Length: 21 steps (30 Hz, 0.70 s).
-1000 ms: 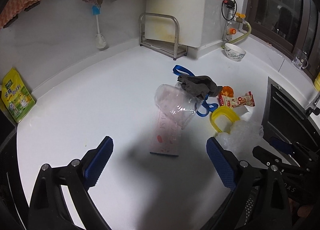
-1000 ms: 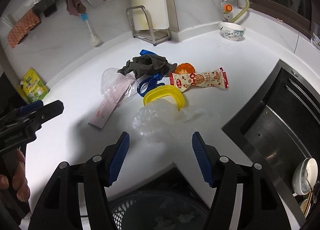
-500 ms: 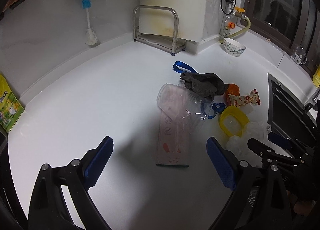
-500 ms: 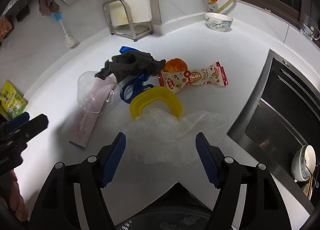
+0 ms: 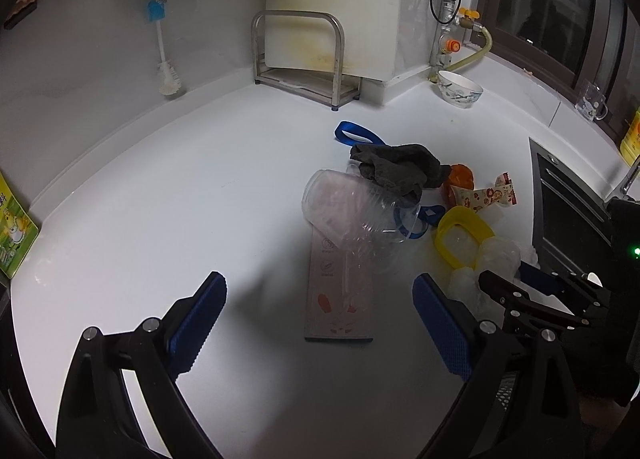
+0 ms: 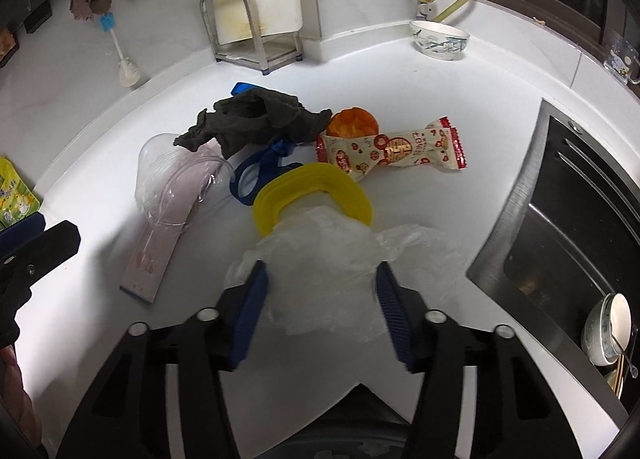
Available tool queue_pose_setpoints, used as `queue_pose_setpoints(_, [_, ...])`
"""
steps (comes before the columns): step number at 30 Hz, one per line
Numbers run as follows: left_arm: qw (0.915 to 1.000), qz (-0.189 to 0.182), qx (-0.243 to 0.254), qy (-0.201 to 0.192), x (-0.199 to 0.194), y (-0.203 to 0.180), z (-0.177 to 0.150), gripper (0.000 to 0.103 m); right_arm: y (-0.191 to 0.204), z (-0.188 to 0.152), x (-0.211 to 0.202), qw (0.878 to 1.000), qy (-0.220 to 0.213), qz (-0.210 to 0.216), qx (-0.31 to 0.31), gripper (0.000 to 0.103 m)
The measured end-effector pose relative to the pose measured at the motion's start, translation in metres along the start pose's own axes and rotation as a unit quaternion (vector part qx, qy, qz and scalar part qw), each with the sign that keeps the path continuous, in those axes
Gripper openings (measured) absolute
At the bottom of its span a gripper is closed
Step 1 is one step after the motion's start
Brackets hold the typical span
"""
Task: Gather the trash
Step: 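Grasp the clear plastic bag with the right tool while the left tool grasps the clear cup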
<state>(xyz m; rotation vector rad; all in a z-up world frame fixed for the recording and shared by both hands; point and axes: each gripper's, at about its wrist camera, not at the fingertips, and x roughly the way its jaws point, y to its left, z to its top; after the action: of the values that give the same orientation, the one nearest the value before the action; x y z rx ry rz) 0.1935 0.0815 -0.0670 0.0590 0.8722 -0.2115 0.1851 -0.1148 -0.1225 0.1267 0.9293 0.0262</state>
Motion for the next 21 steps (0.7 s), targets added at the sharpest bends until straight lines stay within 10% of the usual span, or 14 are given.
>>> queue_pose_setpoints(6, [1.0,-0.004,0.002,0.001,0.002,-0.005,0.001,0.093,0.003,0.0,-0.003,1.0,-0.003,0.021,-0.008,0.012])
queue_pose_setpoints(21, [0.9992,0.013,0.031,-0.02,0.036,-0.033,0.006,0.093,-0.034,-0.012,-0.038,0.998,-0.023,0.035,0.044,0.009])
